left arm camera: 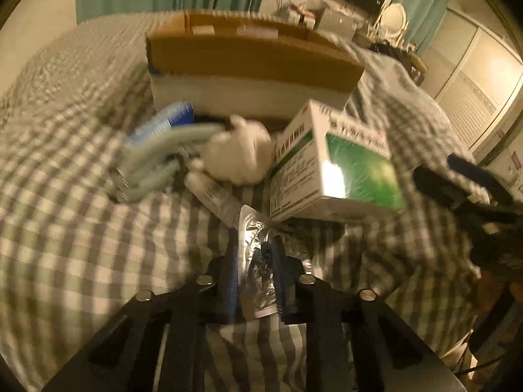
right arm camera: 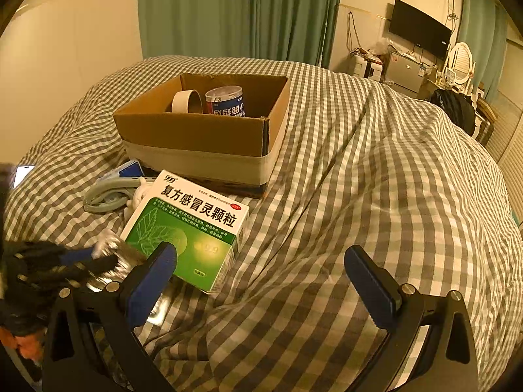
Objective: Organize objects
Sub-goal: 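Grasp the foil blister pack with left tool while right tool grasps the green medicine box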
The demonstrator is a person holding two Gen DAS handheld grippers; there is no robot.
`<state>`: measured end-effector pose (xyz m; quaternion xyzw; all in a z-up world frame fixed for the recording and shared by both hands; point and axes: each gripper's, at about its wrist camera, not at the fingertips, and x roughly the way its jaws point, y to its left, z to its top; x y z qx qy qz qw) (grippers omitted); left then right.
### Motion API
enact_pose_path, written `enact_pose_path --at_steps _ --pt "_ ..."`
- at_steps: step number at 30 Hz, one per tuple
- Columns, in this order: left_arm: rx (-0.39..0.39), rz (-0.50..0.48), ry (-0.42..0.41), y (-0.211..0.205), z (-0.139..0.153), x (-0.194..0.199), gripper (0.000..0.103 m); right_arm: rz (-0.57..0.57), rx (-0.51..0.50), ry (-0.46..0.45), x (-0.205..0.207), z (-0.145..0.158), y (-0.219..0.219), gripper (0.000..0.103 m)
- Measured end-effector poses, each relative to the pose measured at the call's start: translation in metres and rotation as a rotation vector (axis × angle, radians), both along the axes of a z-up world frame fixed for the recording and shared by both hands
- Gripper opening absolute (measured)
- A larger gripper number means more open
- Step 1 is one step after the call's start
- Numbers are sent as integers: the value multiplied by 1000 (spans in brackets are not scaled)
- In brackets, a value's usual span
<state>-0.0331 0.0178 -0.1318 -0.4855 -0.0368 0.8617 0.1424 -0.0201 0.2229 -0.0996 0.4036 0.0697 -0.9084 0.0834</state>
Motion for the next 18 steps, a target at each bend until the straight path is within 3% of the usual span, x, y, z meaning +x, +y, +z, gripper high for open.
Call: enact_pose_path --at_steps 3,7,14,18 --pt "9 1 64 -8 24 6 7 -2 3 -1 -1 0 -1 103" --pt "27 21 134 -23 54 6 6 2 -16 -5 -1 0 -3 103" --pt "-23 91 199 -37 65 -5 6 39 -66 -29 -10 -2 -35 103" --pt "-47 103 208 -37 60 -4 6 15 -45 -63 -18 -11 -54 103"
